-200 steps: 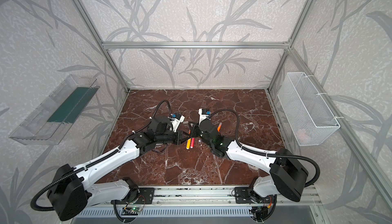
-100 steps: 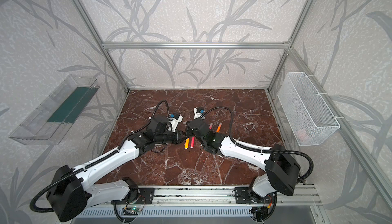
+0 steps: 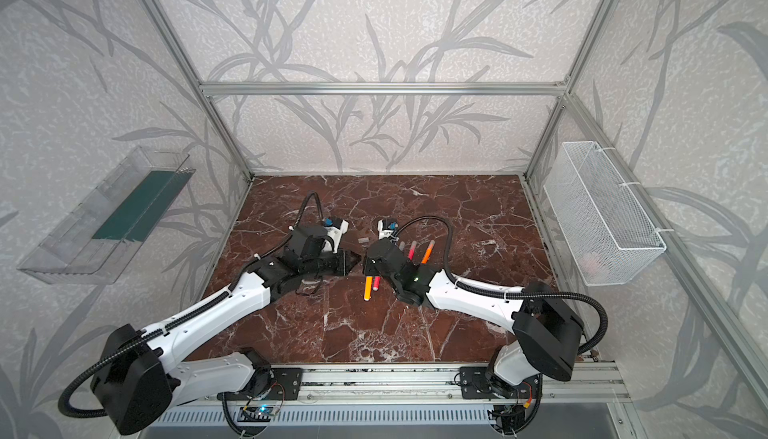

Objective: Insert the pens into the pen caps
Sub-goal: 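Open the right gripper off the cap while the left sets the capped marker down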

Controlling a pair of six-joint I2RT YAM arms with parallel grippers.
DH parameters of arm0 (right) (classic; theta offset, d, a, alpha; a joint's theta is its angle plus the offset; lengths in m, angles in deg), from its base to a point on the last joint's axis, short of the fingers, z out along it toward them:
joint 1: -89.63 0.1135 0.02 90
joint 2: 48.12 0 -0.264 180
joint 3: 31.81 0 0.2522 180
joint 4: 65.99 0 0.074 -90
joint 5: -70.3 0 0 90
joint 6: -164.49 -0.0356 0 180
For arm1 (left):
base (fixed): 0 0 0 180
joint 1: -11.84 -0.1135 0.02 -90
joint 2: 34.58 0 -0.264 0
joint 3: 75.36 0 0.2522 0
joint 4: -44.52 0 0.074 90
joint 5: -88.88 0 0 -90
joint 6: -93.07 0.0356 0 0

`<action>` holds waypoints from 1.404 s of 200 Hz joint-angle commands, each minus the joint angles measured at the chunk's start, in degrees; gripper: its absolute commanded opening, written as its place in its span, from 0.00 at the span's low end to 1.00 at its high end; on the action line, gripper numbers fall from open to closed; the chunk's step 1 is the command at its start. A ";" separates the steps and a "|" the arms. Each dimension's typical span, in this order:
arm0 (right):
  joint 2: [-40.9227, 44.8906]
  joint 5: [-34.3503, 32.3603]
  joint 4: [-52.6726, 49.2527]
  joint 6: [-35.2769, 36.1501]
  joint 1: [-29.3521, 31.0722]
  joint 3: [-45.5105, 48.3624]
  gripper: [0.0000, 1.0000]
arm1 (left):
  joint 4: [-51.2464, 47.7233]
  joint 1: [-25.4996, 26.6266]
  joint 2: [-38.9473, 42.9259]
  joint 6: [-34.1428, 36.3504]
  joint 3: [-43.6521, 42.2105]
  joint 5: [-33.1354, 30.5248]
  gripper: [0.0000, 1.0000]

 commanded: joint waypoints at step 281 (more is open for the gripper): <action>-0.14 -0.01 -2.88 2.05 -9.80 -2.62 0.00 | 18.19 3.63 3.08 3.04 -11.97 5.06 0.47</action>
